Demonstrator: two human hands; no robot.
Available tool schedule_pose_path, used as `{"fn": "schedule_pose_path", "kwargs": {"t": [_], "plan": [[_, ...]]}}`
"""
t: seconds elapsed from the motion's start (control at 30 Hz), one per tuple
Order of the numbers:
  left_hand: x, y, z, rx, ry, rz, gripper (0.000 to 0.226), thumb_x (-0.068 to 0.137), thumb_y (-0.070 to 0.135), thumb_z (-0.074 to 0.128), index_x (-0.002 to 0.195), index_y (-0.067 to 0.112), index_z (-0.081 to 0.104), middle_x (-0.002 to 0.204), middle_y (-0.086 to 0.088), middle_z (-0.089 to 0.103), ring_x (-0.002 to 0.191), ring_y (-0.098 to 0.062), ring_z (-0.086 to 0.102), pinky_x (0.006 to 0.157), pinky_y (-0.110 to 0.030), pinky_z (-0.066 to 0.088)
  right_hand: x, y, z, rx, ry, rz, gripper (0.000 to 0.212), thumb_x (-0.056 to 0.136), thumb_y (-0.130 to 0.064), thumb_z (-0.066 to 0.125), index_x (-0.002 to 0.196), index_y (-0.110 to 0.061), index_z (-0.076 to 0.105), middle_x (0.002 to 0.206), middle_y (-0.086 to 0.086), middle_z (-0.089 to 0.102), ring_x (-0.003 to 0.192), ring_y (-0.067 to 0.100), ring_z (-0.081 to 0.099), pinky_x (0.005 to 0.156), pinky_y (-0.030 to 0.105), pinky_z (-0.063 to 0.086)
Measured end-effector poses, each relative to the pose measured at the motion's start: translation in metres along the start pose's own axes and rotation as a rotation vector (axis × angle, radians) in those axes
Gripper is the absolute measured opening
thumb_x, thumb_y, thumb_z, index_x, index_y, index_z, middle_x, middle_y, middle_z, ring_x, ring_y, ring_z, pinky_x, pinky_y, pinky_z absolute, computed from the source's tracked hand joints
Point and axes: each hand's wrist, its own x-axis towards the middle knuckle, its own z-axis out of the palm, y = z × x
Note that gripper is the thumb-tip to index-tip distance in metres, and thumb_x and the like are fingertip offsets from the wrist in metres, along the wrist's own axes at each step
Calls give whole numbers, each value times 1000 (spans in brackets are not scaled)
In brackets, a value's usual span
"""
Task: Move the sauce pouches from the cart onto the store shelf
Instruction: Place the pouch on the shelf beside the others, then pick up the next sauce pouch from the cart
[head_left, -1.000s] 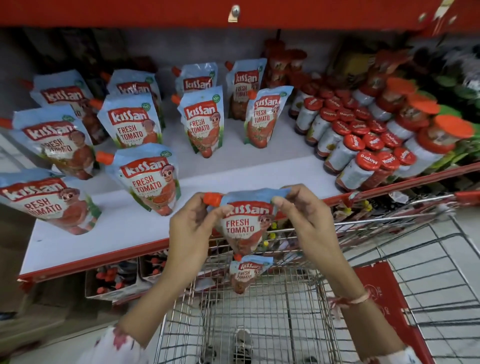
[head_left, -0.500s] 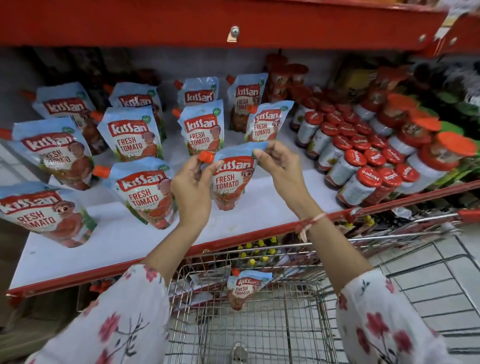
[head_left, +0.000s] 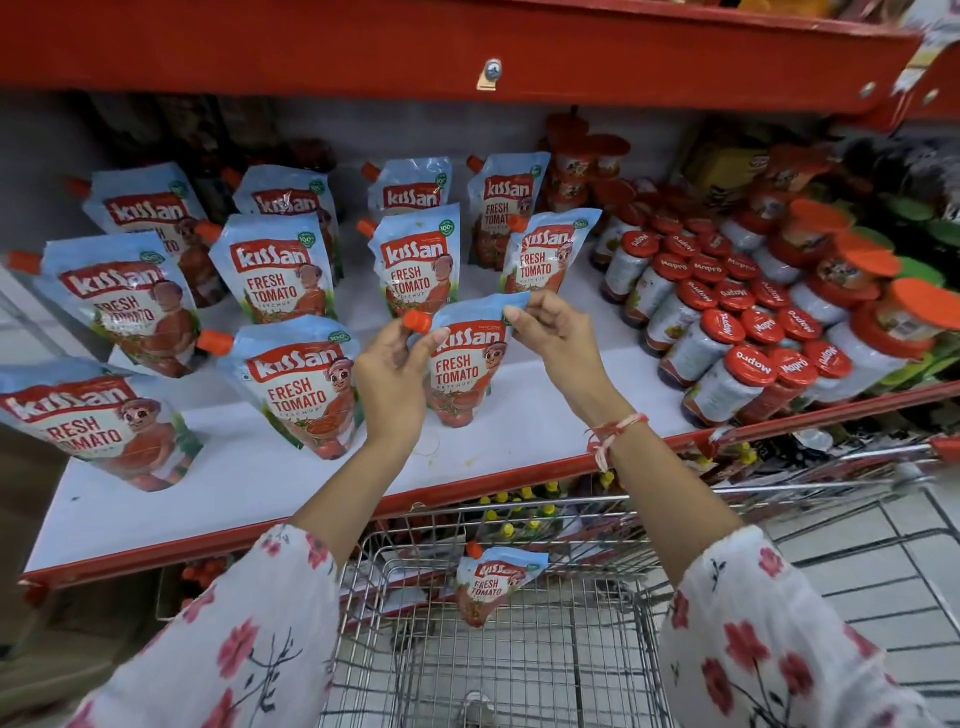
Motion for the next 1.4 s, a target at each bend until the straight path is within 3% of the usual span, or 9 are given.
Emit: {"fn": "schedule_pose_path", "kwargs": {"t": [0.23, 0.37, 0.47, 0.93, 1.03, 1.1, 1.2, 1.33, 1.4], "plan": [[-5, -3, -7, 49, -35, -19, 32, 87, 9, 63, 117, 0, 59, 110, -4, 65, 88, 7, 65, 72, -3, 50, 0, 7, 2, -7, 27, 65, 31, 92, -14, 61, 121, -3, 59, 123, 17, 65, 117, 27, 61, 100, 36, 52], [-24, -8, -22, 64, 18, -64, 38, 83, 11, 68, 119, 6, 59, 116, -4, 65, 108, -13, 62, 90, -13, 52, -20, 9, 2, 10, 114, 57, 37, 88, -11, 66, 123, -5, 58, 122, 14, 66, 108, 17, 64, 88, 15, 54], [-42, -7, -32, 48, 27, -54, 34, 83, 10, 68, 116, 8, 60, 117, -6, 67, 112, -14, 62, 99, -26, 50, -45, 12, 2, 38, 170, 43, 38, 86, -11, 68, 122, -7, 59, 120, 11, 66, 109, 14, 65, 94, 19, 53], [-138, -109, -54, 415, -442, -355, 21, 77, 12, 72, 97, 13, 67, 95, 2, 73, 86, -7, 69, 86, -33, 59, -186, 99, -12, -113, 327, 421, 13, 77, -24, 76, 85, -13, 72, 79, 4, 78, 76, 19, 75, 64, 21, 62], [-139, -139, -54, 574, -498, -406, 30, 78, 11, 72, 106, 10, 64, 105, -3, 71, 86, -5, 63, 72, -8, 54, -200, 135, -26, -264, 350, 551, 8, 78, -19, 76, 83, -15, 71, 80, -1, 76, 74, 11, 75, 56, 14, 58], [-136, -156, -51, 631, -515, -455, 34, 78, 11, 72, 111, 7, 62, 111, -8, 70, 92, -11, 62, 71, -9, 52, -205, 157, -36, -337, 346, 622, 16, 77, -11, 76, 77, -24, 67, 80, -3, 75, 74, 8, 73, 54, 10, 55], [-135, -177, -41, 764, -539, -513, 39, 79, 17, 72, 115, 7, 60, 115, -14, 69, 100, -24, 66, 84, -36, 56, -206, 191, -45, -478, 273, 691, 18, 74, -9, 80, 89, -17, 72, 84, 1, 76, 80, 17, 73, 57, 12, 54], [-139, -182, -28, 892, -410, -503, 30, 89, 30, 58, 107, 8, 66, 100, -15, 74, 87, -27, 70, 66, -28, 52, -198, 221, -41, -640, 109, 732, 28, 76, -12, 80, 102, -9, 72, 94, 8, 77, 80, 17, 69, 73, 30, 59], [-144, -182, -24, 970, -413, -504, 53, 91, 51, 42, 90, 6, 71, 82, -11, 74, 68, -25, 67, 52, -26, 49, -194, 228, -35, -651, 64, 755, 29, 77, -11, 78, 105, -7, 70, 96, 5, 75, 80, 16, 67, 67, 16, 56]]}}
